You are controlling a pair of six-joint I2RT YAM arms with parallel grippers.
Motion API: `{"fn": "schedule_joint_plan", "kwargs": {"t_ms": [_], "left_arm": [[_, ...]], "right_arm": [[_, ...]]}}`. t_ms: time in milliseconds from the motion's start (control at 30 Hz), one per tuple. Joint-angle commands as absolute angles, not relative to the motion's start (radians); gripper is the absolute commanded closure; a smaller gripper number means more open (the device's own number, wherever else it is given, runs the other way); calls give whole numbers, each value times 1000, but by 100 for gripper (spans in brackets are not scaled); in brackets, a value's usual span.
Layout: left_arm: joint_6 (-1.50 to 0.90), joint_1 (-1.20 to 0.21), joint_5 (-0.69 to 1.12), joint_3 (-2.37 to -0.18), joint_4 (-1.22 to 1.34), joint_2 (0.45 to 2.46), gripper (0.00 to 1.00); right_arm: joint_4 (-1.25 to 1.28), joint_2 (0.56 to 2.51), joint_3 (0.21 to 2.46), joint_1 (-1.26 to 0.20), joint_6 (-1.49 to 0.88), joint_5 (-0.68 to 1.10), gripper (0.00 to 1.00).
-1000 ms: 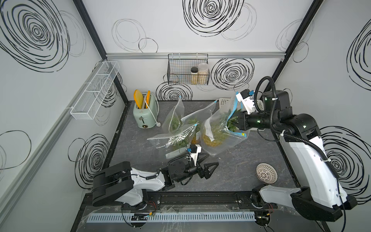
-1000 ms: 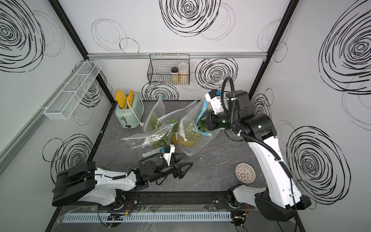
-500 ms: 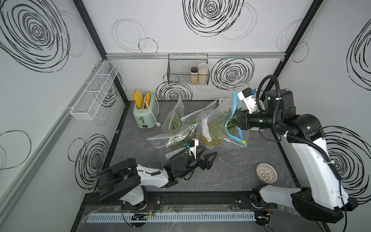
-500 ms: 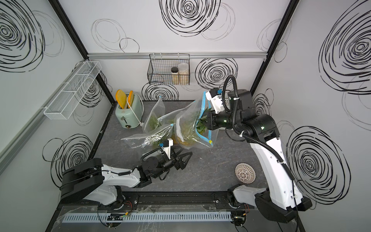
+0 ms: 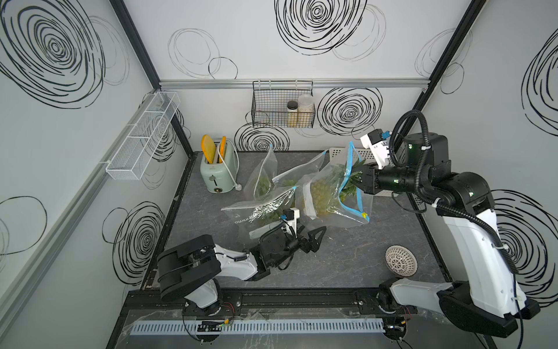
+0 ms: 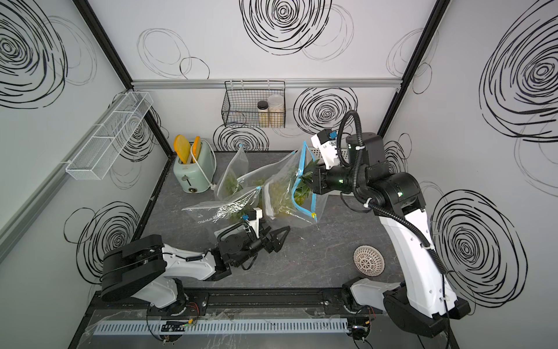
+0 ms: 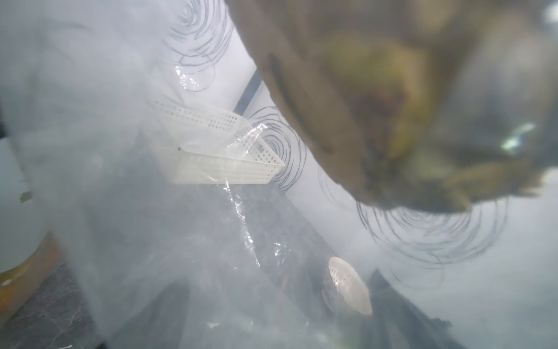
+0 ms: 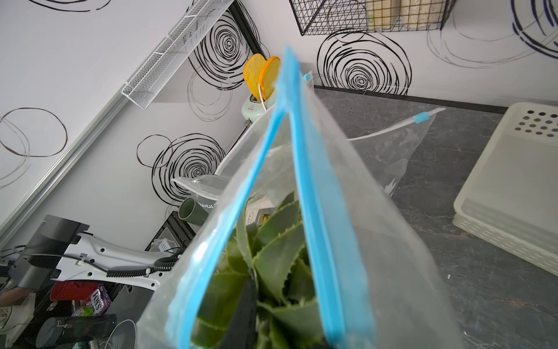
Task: Open the zip-top bag and take out the pineapple
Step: Pick up the pineapple from the zipper food storage bag.
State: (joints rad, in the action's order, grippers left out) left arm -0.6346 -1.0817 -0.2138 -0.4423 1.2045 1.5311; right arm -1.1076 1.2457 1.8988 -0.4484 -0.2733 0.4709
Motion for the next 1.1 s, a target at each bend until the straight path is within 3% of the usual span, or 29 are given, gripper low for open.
{"fn": "schedule_joint_plan", "kwargs": {"t_ms": [0, 167, 200, 267, 333, 633, 1067], "left_arm": [[-592, -1065, -244, -471, 1296, 1533, 4], [-557, -1041, -220, -485, 1351, 1551, 3], [-550, -1035, -210, -489, 1359, 1555, 16], [-543, -1025, -217, -504, 1345, 1560, 69], [-534, -1012, -218, -536, 1305, 1572, 100], [-616, -934, -253, -710, 1152, 1754, 100], [-771, -819, -164, -1065, 1038, 2035, 100]], "right_arm": [[-1022, 1226, 1945, -453, -277, 511, 100], [-1025, 1221, 1938, -455, -276, 510, 100], [-1024, 1221, 1936, -455, -277, 510, 100], [-1028, 1221, 1937, -454, -277, 509, 100], [-1032, 1220, 1940, -455, -277, 516, 100], [-1116, 1205, 2000, -454, -268, 499, 100], [-1198, 1165, 2030, -455, -272, 473, 100]]}}
